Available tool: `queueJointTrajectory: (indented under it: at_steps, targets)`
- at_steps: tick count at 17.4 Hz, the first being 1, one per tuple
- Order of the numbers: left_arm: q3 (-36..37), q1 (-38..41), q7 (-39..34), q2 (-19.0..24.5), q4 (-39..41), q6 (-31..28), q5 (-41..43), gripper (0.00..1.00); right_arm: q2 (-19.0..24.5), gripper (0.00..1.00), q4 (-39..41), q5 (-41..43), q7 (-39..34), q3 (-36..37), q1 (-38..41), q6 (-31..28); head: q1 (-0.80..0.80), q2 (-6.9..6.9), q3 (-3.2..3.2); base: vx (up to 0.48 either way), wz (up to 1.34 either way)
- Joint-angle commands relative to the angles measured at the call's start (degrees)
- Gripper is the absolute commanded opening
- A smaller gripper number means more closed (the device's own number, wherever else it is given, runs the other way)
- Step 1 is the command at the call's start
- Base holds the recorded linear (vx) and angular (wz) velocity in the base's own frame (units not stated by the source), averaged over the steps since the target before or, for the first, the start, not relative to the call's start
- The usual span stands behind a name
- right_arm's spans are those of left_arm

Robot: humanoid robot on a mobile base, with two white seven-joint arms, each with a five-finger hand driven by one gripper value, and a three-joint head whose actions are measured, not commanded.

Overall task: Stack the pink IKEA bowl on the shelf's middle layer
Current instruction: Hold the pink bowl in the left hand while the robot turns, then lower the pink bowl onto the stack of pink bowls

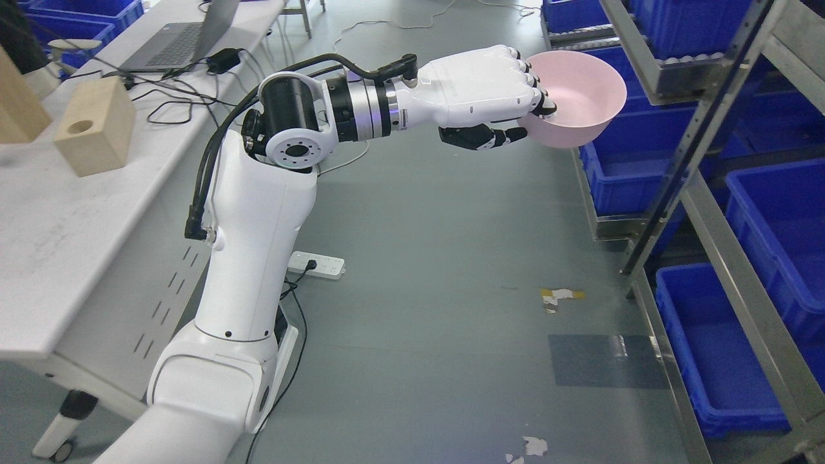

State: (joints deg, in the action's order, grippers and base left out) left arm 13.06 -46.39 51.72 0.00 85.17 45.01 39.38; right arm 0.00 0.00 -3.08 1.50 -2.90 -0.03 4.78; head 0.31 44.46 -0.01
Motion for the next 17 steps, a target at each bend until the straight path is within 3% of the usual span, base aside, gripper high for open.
queueJointTrajectory:
  at_steps: [1, 8, 12, 17]
  targets:
    - [1.1, 0.0, 0.0, 1.0, -0.5, 0.0, 0.0, 0.04, -1.0, 1.00, 1.0, 0.0, 0.0, 0.0, 1.3, 0.0, 0.00, 0.00, 0.00, 0.064, -0.56]
    - [1.6, -2.0, 0.0, 1.0, -0.4, 0.0, -1.6, 0.04, -1.0, 1.00, 1.0, 0.0, 0.0, 0.0, 1.3, 0.0, 0.00, 0.00, 0.00, 0.042, -1.05]
    - [-3.7, -8.4, 0.7, 1.0, -3.6, 0.0, -1.0, 0.04, -1.0, 1.00, 1.0, 0.0, 0.0, 0.0, 1.3, 0.0, 0.00, 0.00, 0.00, 0.006, -1.29]
    - [-7.6, -9.0, 0.6, 1.0, -11.9, 0.0, 7.5, 0.04, -1.0, 1.00, 1.0, 0.0, 0.0, 0.0, 1.3, 0.0, 0.00, 0.00, 0.00, 0.012, -1.13]
